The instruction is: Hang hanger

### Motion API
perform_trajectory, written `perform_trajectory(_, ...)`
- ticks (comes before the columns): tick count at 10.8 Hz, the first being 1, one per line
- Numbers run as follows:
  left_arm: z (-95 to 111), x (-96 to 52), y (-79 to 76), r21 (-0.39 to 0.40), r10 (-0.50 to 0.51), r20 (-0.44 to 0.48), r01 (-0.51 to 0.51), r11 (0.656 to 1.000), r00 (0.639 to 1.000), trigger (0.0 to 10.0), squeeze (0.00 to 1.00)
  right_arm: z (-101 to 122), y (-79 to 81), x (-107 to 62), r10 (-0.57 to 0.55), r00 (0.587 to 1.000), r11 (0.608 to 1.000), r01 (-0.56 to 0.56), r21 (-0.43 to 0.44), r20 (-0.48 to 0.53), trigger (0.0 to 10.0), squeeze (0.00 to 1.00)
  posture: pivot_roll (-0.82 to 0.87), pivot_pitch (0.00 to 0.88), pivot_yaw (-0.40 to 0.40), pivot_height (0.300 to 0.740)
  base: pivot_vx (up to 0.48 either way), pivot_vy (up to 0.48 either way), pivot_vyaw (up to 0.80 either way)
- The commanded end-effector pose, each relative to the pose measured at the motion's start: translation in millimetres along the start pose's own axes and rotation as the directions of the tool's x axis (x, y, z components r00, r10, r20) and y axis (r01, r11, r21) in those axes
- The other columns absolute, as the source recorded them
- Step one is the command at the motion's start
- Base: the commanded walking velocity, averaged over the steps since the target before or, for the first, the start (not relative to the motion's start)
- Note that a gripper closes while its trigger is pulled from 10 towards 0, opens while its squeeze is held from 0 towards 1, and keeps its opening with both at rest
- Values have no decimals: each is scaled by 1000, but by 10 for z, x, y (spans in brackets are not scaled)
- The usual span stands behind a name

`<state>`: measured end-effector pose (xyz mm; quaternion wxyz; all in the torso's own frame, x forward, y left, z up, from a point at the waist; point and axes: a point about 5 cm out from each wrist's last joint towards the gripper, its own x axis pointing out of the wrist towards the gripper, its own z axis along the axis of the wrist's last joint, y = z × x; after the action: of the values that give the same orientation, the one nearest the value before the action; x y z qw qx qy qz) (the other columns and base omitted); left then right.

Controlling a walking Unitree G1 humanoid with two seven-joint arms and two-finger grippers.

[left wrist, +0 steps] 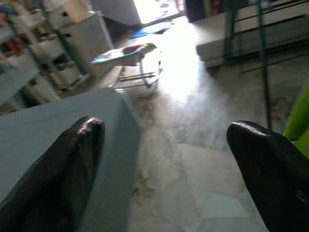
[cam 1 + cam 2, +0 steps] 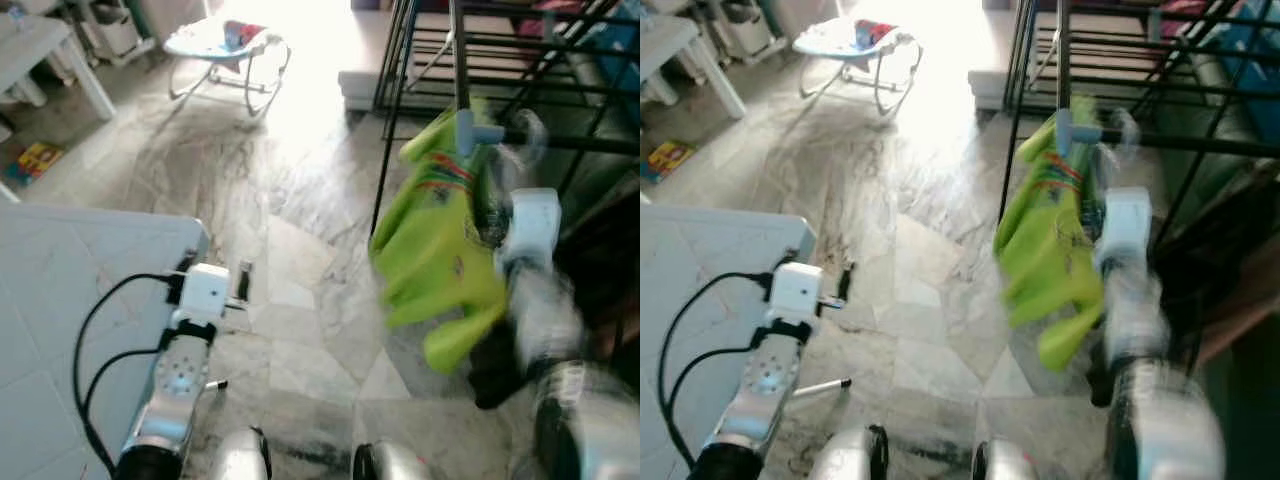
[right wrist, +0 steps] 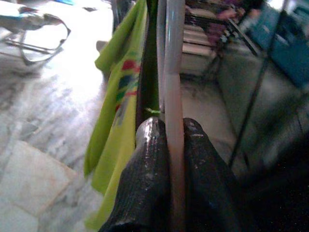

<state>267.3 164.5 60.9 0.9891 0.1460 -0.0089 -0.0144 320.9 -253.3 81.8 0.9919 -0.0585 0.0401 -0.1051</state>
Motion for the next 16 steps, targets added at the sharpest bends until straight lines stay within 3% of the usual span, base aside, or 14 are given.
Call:
perform_trajectory(1, -20, 7, 82, 19, 46, -12, -46, 999, 999, 10000, 0, -126, -43, -156, -93, 996, 995, 93, 41, 8, 0, 0, 55, 119, 9, 740, 0, 0, 0)
perform_trajectory(2, -16, 18, 91, 17, 47, -11, -47, 999, 999, 10000, 0, -235, -19, -258, -112, 994, 993, 112, 37, -10, 2275, 0, 50, 122, 15, 740, 0, 0, 0)
perform_trajectory(3, 26, 65, 93, 32, 44, 10, -44, 999, 999, 10000, 0, -503, 157, -502, -95, 991, 993, 101, 59, -96, 10000, 0, 29, 130, 27, 740, 0, 0, 0)
perform_trajectory(5, 32, 84, 92, 39, 47, 12, -47, 998, 999, 10000, 0, -569, 240, -598, -36, 994, 999, 39, 24, -104, 10000, 0, 22, 128, 34, 740, 0, 0, 0)
perform_trajectory(8, 38, 78, 1, 23, 41, 12, -41, 999, 999, 10000, 0, -488, 184, -551, -50, 995, 998, 52, 25, -92, 10000, 0, 13, 124, 17, 740, 0, 0, 0)
perform_trajectory(11, 40, 69, -65, -2, 51, 12, -51, 999, 999, 10000, 0, -417, 338, -564, 22, 998, 999, -19, 40, -66, 10000, 0, 4, 119, -3, 740, 0, 0, 0)
perform_trajectory(16, 60, 121, -63, 2, 52, 19, -52, 999, 998, 10000, 0, -327, 417, -520, 47, 998, 999, -47, 2, -32, 10000, 0, 0, 111, 5, 740, 0, -52, 0)
